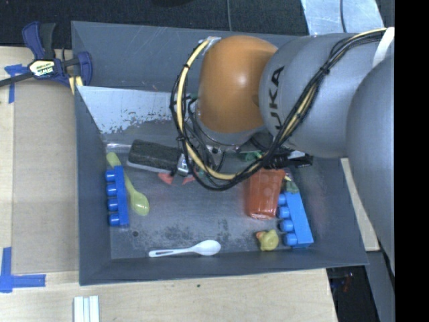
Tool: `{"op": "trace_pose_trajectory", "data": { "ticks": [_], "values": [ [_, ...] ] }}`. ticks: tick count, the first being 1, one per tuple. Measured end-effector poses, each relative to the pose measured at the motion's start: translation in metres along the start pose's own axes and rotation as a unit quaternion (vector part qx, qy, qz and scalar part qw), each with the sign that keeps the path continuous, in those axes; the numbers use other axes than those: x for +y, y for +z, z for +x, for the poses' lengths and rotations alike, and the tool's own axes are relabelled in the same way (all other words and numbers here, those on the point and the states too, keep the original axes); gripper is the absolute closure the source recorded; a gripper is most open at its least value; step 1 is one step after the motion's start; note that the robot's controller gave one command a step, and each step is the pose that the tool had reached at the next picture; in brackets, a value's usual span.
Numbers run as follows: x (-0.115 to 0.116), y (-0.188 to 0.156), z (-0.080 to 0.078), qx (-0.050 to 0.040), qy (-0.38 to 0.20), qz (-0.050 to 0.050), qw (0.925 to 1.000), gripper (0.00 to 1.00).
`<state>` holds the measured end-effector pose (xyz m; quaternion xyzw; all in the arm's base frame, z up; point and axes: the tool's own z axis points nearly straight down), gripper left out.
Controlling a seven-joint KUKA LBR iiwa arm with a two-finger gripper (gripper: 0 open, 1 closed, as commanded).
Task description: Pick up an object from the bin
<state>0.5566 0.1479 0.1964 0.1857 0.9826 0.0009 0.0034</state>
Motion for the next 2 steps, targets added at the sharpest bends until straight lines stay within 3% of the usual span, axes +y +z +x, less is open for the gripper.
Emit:
{"op": "trace_pose_trajectory", "data": {
  "ticks": [2],
  "values": [
    [0.0, -0.049, 0.0, -0.0004, -0.001, 0.0, 1.0, 1.0]
  ]
}}
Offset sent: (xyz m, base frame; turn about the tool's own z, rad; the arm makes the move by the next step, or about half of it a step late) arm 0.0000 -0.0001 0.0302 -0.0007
